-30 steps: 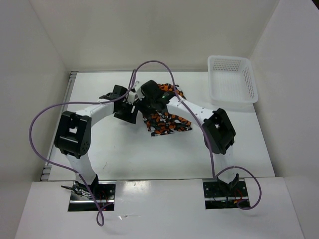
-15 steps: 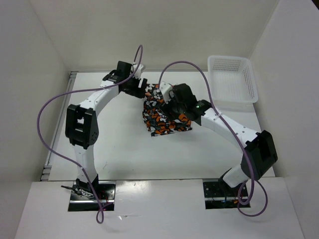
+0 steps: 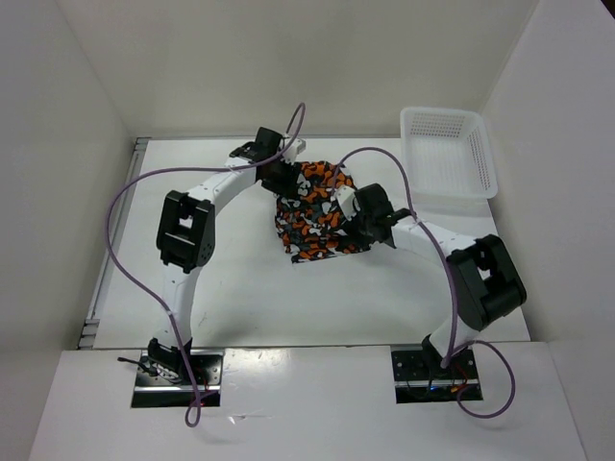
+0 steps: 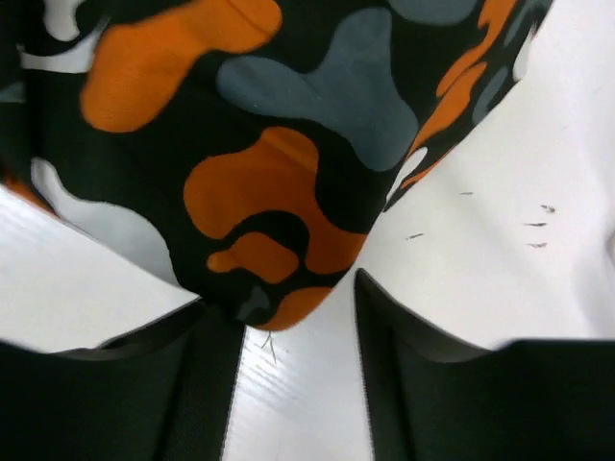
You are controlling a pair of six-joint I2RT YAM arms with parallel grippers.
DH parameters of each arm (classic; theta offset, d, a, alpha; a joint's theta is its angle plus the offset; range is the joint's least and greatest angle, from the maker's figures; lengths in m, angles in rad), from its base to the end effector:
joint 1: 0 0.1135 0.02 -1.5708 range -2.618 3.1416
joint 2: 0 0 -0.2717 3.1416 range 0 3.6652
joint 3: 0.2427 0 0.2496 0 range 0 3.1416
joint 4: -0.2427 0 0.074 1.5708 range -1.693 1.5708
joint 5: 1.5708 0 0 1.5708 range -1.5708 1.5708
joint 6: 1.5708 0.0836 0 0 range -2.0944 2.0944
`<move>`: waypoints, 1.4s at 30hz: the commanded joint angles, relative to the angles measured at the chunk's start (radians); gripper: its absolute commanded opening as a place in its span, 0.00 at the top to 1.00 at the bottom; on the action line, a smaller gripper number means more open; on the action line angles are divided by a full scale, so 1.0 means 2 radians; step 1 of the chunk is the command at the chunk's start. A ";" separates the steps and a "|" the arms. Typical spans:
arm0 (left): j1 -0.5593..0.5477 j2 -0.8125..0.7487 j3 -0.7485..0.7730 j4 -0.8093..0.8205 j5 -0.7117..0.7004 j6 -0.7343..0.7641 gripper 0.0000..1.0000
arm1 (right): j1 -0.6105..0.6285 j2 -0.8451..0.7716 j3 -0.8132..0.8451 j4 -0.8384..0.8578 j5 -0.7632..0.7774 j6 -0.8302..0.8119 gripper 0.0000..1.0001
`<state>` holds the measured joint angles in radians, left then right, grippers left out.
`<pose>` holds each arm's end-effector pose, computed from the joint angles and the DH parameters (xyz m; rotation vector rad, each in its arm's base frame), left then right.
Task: Fold and stack the shorts
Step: Fold the shorts
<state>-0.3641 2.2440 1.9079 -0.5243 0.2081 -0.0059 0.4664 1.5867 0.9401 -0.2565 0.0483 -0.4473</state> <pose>0.4980 -0.2083 0.1845 0.5295 2.3924 -0.4184 0.3156 0.1544 0.1634 -1.0723 2.2286 -0.0516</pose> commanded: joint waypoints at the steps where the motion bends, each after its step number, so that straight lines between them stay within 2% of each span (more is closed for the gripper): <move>1: -0.004 0.018 -0.004 0.005 -0.010 0.003 0.48 | -0.002 0.027 0.002 0.045 -0.003 -0.016 0.50; 2: -0.004 0.018 0.002 0.005 -0.022 0.003 0.66 | -0.002 0.033 0.002 0.045 -0.009 -0.021 0.63; 3: -0.004 0.025 0.007 0.018 -0.046 0.003 0.76 | -0.002 0.042 0.002 0.052 -0.010 -0.021 0.69; 4: -0.004 0.031 0.015 0.018 -0.052 0.003 0.82 | -0.002 0.046 0.006 0.052 -0.010 -0.021 0.78; 5: 0.000 0.031 0.037 0.018 -0.052 0.003 0.85 | -0.002 0.046 0.006 0.052 -0.016 -0.027 0.84; 6: 0.000 0.035 0.048 0.018 -0.052 0.003 0.87 | -0.002 0.053 0.006 0.052 -0.021 -0.032 0.89; 7: 0.006 0.035 0.058 0.013 -0.052 0.003 0.87 | -0.002 0.053 0.006 0.052 -0.026 -0.042 0.98; 8: 0.006 0.031 0.065 0.013 -0.052 0.003 0.87 | -0.002 0.058 0.006 0.040 -0.026 -0.050 1.00; 12: 0.025 0.031 0.088 0.013 -0.077 0.003 0.87 | 0.024 0.037 -0.025 0.035 -0.003 -0.100 1.00; 15: 0.034 0.043 0.088 0.019 -0.083 0.003 0.77 | 0.044 0.027 -0.037 0.035 0.003 -0.100 1.00; 16: 0.034 0.048 0.082 0.014 -0.072 0.003 0.73 | 0.051 0.027 -0.037 0.039 0.003 -0.100 0.93; 17: 0.028 0.048 0.068 0.009 -0.064 0.003 0.62 | 0.057 0.027 -0.037 0.039 0.003 -0.100 0.80; 18: 0.023 0.043 0.059 0.009 -0.059 0.003 0.57 | 0.061 0.027 -0.028 0.034 0.003 -0.100 0.66; 20: 0.006 0.031 0.043 0.009 -0.053 0.003 0.46 | 0.061 0.027 -0.014 0.026 0.003 -0.095 0.61; 21: 0.006 0.026 0.038 0.009 -0.053 0.003 0.36 | 0.061 0.020 0.000 0.016 -0.001 -0.095 0.56; 23: 0.006 0.014 0.038 0.004 -0.053 0.003 0.26 | 0.061 0.007 0.026 0.006 -0.001 -0.089 0.52; 24: 0.006 0.008 0.038 0.004 -0.053 0.003 0.19 | 0.061 0.001 0.036 -0.008 -0.016 -0.084 0.43; 26: 0.006 -0.017 0.038 -0.002 -0.066 0.003 0.15 | 0.061 -0.026 0.067 -0.022 -0.045 -0.063 0.35; 27: 0.006 -0.037 0.038 -0.009 -0.066 0.003 0.14 | 0.061 -0.035 0.075 -0.033 -0.061 -0.053 0.28; 30: 0.006 -0.076 0.032 -0.035 -0.052 0.003 0.13 | 0.056 -0.076 0.086 -0.040 -0.121 -0.019 0.25; 33: -0.014 -0.105 -0.019 -0.048 -0.035 0.003 0.13 | 0.046 -0.082 0.086 -0.032 -0.144 0.028 0.25; 36: -0.047 -0.114 -0.087 -0.042 -0.040 0.003 0.13 | 0.010 -0.040 0.092 -0.012 -0.158 0.079 0.41; 37: -0.055 -0.114 -0.099 -0.036 -0.040 0.003 0.13 | 0.000 -0.026 0.097 -0.005 -0.165 0.086 0.55; 40: -0.079 -0.114 -0.143 -0.014 -0.050 0.003 0.13 | -0.011 0.012 0.097 0.007 -0.152 0.099 0.80; 42: -0.079 -0.103 -0.162 -0.003 -0.062 0.003 0.14 | -0.012 0.042 0.093 0.007 -0.145 0.099 0.82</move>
<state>-0.5220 1.9987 1.6424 -0.5419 0.1020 -0.0032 0.4423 1.6119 1.1202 -0.2649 -0.2390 -0.3077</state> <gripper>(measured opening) 0.865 0.191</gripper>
